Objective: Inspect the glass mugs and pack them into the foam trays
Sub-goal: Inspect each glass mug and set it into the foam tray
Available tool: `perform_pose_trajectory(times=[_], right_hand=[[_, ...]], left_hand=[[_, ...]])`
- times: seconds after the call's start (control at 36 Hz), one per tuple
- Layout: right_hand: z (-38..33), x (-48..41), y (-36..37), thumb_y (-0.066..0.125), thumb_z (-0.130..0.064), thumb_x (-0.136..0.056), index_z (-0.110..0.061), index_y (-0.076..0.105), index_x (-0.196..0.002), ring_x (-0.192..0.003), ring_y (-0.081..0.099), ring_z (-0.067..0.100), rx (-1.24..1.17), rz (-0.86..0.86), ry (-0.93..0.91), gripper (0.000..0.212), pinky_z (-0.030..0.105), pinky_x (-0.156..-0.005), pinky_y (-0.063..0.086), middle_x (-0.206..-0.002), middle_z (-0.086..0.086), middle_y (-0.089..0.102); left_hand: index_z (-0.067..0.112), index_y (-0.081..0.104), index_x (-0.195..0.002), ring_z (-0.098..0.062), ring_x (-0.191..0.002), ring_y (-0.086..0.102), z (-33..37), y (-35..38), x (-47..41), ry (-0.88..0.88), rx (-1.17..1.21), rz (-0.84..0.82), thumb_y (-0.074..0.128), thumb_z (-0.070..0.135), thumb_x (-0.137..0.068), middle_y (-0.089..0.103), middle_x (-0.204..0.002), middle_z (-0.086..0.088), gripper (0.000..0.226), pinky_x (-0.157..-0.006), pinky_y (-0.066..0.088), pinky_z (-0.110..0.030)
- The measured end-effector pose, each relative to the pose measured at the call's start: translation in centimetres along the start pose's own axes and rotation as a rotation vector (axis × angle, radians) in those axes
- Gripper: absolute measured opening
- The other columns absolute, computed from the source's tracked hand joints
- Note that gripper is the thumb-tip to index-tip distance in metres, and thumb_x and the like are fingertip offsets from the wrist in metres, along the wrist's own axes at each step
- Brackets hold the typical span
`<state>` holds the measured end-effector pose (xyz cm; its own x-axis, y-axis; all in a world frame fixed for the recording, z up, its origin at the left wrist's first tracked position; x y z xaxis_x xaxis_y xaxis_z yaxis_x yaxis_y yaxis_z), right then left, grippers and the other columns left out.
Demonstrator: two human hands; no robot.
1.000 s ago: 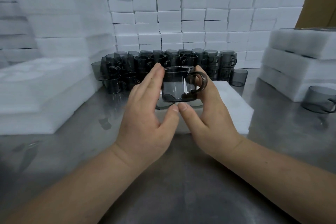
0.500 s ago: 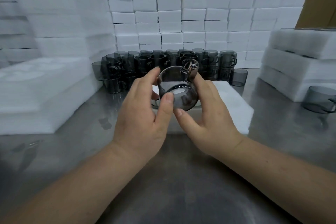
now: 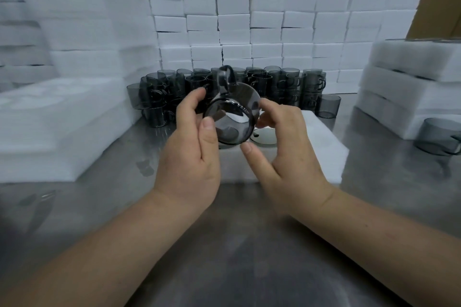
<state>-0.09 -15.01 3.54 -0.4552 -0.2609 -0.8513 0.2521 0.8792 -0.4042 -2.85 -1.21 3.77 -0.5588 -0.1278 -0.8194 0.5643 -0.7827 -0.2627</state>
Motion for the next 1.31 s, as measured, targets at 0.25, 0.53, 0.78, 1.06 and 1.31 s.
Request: perform_pose_trajectory(times=[0.25, 0.53, 0.78, 1.06, 1.31], right_hand=[[0.3, 0.0, 0.2, 0.044, -0.015, -0.088, -0.011, 0.026, -0.134, -0.112, 0.033, 0.001, -0.021, 0.066, -0.064, 0.050, 0.004, -0.100, 0.025, -0.128, 0.008, 0.028], [-0.5, -0.3, -0.2, 0.044, 0.000, -0.086, -0.008, 0.039, -0.130, -0.114, 0.041, 0.027, 0.096, 0.097, -0.241, 0.045, 0.021, -0.109, 0.026, -0.131, 0.015, 0.026], [-0.8, -0.5, -0.1, 0.051, 0.001, -0.083, -0.002, 0.027, -0.127, -0.126, 0.034, 0.027, 0.097, 0.124, -0.353, 0.051, 0.038, -0.112, 0.028, -0.130, 0.013, 0.034], [-1.0, -0.4, -0.2, 0.054, -0.006, -0.080, 0.002, 0.020, -0.130, -0.134, 0.023, 0.022, 0.024, 0.085, -0.307, 0.061, 0.029, -0.114, 0.020, -0.137, 0.020, 0.020], [-1.0, -0.1, -0.4, 0.047, -0.020, -0.083, 0.001, 0.013, -0.132, -0.130, 0.037, 0.041, -0.005, 0.088, -0.111, 0.063, 0.042, -0.106, 0.034, -0.140, 0.027, 0.030]], left_hand=[[0.026, 0.048, -0.125, 0.018, -0.102, 0.050, 0.4, -0.1, -0.2, -0.073, 0.131, -0.047, 0.035, 0.043, -0.087, 0.058, -0.109, 0.028, 0.044, -0.081, 0.032, 0.002], [0.035, 0.054, -0.084, -0.004, -0.079, 0.051, 0.8, -0.3, -0.3, -0.104, 0.212, -0.089, 0.040, 0.066, -0.079, 0.049, -0.087, 0.005, 0.035, -0.075, 0.041, -0.016], [0.024, 0.059, -0.095, -0.022, -0.095, 0.062, 1.3, -0.1, -0.3, -0.309, 0.316, -0.178, 0.056, 0.061, -0.059, 0.063, -0.103, -0.011, 0.051, -0.085, 0.050, -0.036], [0.026, 0.059, -0.075, -0.003, -0.060, 0.050, 1.1, -0.3, -0.4, -0.319, 0.367, -0.114, 0.056, 0.062, -0.059, 0.055, -0.060, 0.015, 0.039, -0.060, 0.044, -0.019], [0.049, 0.059, -0.084, -0.013, -0.071, 0.056, 1.2, -0.1, -0.3, -0.254, 0.342, -0.116, 0.058, 0.061, -0.060, 0.062, -0.074, 0.020, 0.027, -0.066, 0.048, -0.025]])
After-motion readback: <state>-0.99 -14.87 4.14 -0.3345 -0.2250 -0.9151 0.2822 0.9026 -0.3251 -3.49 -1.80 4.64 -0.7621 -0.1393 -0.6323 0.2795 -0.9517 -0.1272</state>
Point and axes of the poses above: each hand's wrist, its own x-axis away from the middle knuckle, its own y-axis out of the palm, z = x × y, the point moved 1 cm from there along -x, towards the middle knuckle
